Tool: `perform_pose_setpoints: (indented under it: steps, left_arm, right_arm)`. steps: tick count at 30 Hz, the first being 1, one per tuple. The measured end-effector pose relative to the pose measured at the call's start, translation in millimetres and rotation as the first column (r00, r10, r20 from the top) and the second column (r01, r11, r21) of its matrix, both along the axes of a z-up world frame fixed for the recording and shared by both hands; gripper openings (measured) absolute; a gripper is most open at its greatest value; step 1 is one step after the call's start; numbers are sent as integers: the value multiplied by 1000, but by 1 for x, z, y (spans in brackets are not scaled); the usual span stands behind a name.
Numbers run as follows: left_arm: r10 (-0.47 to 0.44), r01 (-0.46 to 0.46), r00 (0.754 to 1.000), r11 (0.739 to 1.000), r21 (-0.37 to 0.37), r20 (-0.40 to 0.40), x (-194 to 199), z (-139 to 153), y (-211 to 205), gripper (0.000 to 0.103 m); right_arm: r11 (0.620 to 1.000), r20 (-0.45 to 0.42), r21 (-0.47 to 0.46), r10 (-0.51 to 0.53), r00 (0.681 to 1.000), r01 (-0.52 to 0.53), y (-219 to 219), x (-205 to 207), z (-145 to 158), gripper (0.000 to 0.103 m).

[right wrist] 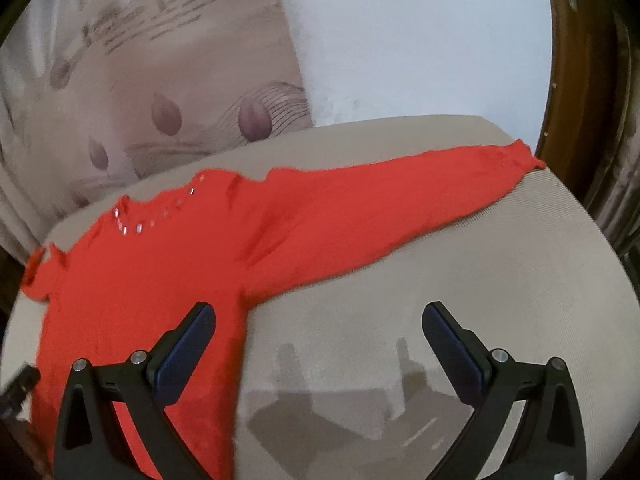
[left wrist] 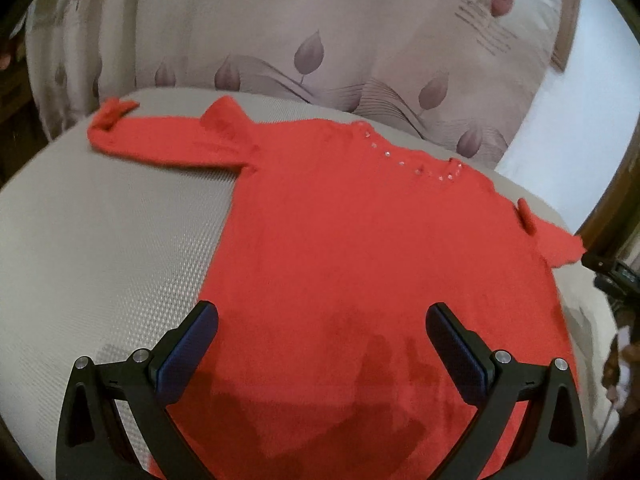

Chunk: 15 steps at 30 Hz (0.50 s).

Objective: Fold small clothes
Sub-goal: 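Move the right gripper toward the sweater sleeve beside it, then grasp the red sweater sleeve cuff with the right gripper and lift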

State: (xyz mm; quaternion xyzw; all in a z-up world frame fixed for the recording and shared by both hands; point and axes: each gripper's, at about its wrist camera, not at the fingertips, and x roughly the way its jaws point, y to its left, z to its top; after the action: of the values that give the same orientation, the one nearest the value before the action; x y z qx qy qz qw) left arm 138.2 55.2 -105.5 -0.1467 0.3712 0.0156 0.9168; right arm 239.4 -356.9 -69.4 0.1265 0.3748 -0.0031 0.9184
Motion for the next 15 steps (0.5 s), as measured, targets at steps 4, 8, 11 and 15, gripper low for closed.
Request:
perform_pose_setpoints:
  steps: [4, 8, 11, 15]
  left_arm:
    - [20, -20, 1000, 999, -49, 0, -3, -3, 6, 103]
    - [8, -8, 1000, 999, -46, 0, -2, -3, 3, 103]
    - [-8, 7, 1000, 999, -31, -8, 0, -4, -1, 103]
    - [-17, 16, 1000, 1000, -23, -21, 3, -4, -4, 103]
  right_arm:
    - [981, 8, 186, -60, 998, 57, -62, 24, -10, 89]
    - [905, -35, 391, -168, 985, 168, -139, 46, -27, 78]
    - [828, -75, 500, -251, 965, 254, -197, 58, -42, 76]
    - [779, -105, 559, -275, 956, 285, -239, 75, -54, 73]
